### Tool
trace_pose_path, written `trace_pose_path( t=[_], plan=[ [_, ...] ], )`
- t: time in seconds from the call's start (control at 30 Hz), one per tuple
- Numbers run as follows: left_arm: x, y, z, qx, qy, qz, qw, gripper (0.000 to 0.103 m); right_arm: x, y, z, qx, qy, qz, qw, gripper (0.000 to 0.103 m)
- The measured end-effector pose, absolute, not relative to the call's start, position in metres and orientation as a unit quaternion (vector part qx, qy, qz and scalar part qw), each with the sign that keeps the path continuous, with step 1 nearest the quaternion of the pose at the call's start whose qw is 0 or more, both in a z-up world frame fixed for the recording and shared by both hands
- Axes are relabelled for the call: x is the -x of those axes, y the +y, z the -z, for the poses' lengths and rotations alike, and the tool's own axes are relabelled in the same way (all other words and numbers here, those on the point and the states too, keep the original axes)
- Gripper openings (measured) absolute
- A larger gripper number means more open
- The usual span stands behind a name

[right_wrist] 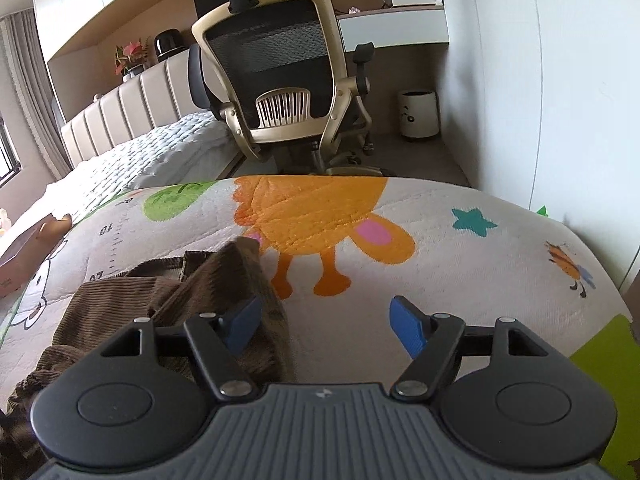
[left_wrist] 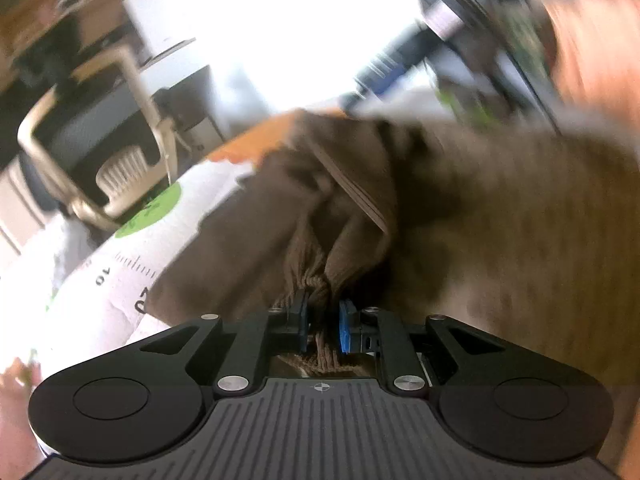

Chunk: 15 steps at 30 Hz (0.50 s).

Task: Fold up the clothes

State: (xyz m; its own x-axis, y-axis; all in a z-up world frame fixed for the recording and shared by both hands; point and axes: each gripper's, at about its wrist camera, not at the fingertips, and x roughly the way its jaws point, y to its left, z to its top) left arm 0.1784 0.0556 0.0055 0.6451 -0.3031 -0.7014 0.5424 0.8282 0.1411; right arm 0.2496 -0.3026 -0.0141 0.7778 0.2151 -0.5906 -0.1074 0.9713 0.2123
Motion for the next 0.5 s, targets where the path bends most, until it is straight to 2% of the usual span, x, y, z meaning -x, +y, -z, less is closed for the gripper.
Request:
trace_pose_path(
  t=[0.13,0.17,0.23,0.3,0.37,0.4,0.47,0.5],
  plan=[
    [-0.213,0.075,-0.015,-0.099,0.368,0.213,0.9,0.018,-0.251,-0.299,0.004,-0.071,0.308,-0.086,0.945,0.072],
    [-0.221,0.079,-0.017,-0.08,0.373,0.207,0.901,0.02,-0.252,-0.296,0.001,-0.067,0.305,-0.088,0.946,0.072],
    [-0.239,0.089,-0.021,-0.047,0.382,0.191,0.903,0.031,-0.254,-0.286,-0.007,-0.049,0.299,-0.101,0.948,0.072],
    [-0.254,0.097,-0.008,-0.063,0.394,0.14,0.906,0.032,-0.255,-0.273,-0.013,-0.029,0.296,-0.118,0.947,0.072],
    [-0.263,0.109,0.003,-0.06,0.407,0.119,0.904,0.046,-0.259,-0.257,-0.009,-0.005,0.309,-0.154,0.938,0.072],
    [-0.266,0.115,0.007,-0.05,0.414,0.114,0.902,0.057,-0.261,-0.248,-0.008,0.007,0.316,-0.172,0.933,0.072],
    [-0.265,0.129,0.009,-0.024,0.422,0.11,0.9,0.063,-0.267,-0.234,0.005,0.044,0.34,-0.182,0.922,0.072],
    [-0.262,0.135,0.008,-0.009,0.424,0.116,0.898,0.07,-0.271,-0.227,0.014,0.068,0.351,-0.174,0.917,0.071]
  ],
)
